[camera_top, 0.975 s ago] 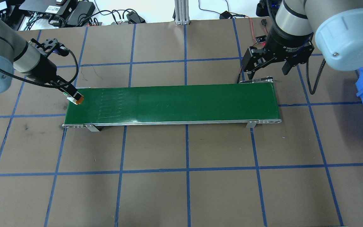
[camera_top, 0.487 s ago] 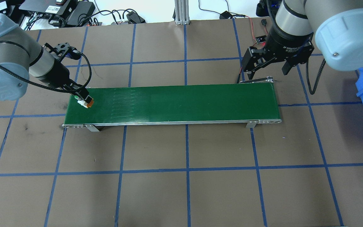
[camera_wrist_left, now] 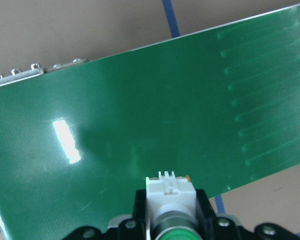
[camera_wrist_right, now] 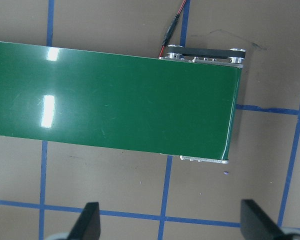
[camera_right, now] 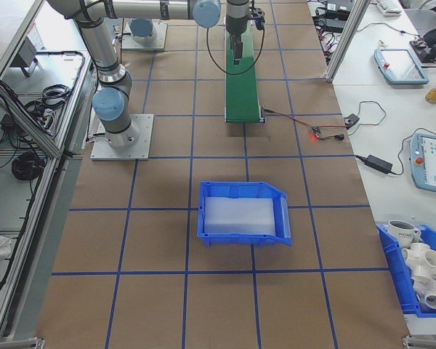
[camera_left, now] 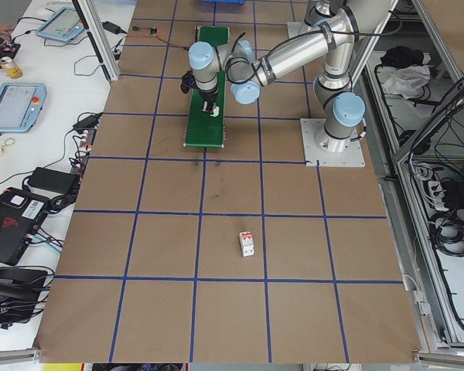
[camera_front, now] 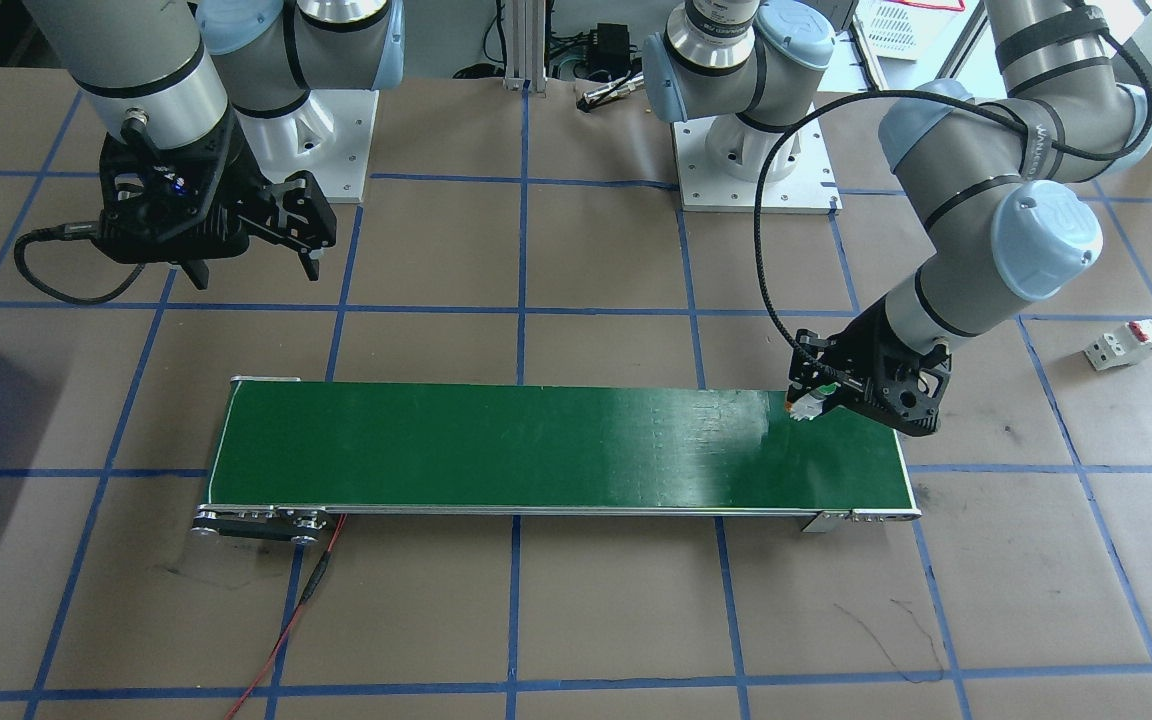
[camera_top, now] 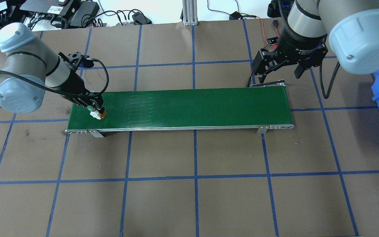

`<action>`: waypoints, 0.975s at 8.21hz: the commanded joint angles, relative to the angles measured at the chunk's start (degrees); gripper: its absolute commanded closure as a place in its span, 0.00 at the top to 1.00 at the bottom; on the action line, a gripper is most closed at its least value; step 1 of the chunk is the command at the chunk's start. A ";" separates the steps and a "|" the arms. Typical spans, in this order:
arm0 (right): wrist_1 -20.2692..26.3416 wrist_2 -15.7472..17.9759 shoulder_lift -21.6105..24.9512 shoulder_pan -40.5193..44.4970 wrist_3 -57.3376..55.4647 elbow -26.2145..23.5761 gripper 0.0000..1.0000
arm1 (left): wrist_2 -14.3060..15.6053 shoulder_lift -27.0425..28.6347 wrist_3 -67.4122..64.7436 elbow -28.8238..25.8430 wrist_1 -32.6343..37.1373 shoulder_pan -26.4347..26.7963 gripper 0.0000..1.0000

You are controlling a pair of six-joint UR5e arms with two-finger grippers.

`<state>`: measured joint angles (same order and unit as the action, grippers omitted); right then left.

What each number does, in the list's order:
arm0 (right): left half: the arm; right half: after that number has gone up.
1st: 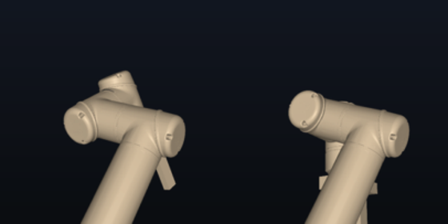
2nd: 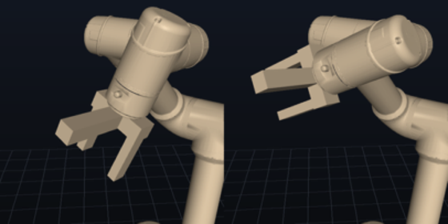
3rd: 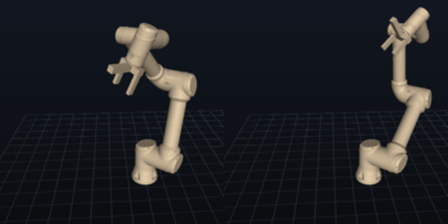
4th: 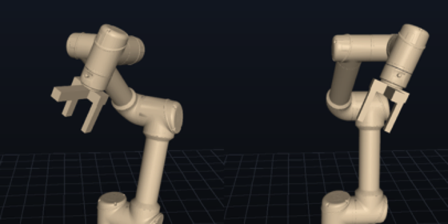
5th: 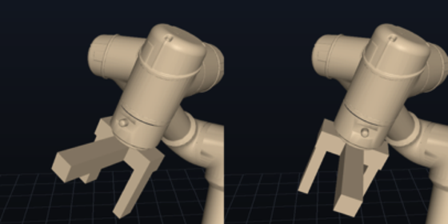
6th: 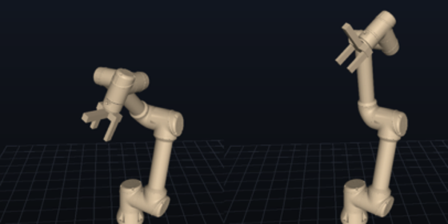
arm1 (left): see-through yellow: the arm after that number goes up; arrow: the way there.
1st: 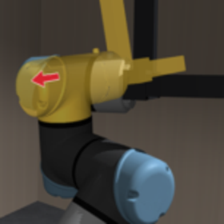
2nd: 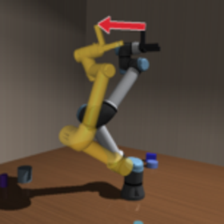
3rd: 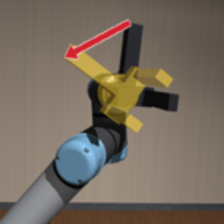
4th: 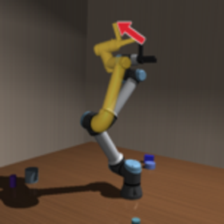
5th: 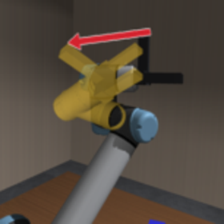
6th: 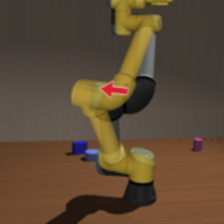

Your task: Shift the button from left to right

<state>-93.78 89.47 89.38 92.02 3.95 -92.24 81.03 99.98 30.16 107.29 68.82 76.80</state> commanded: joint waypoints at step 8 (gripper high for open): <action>0.00 0.00 0.00 0.00 0.00 -0.31 1.00 | 4.93 4.88 -12.40 -4.52 3.04 3.17 0.00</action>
<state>-93.78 89.47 89.38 92.02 3.96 -92.43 85.58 104.96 17.82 106.02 68.59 79.32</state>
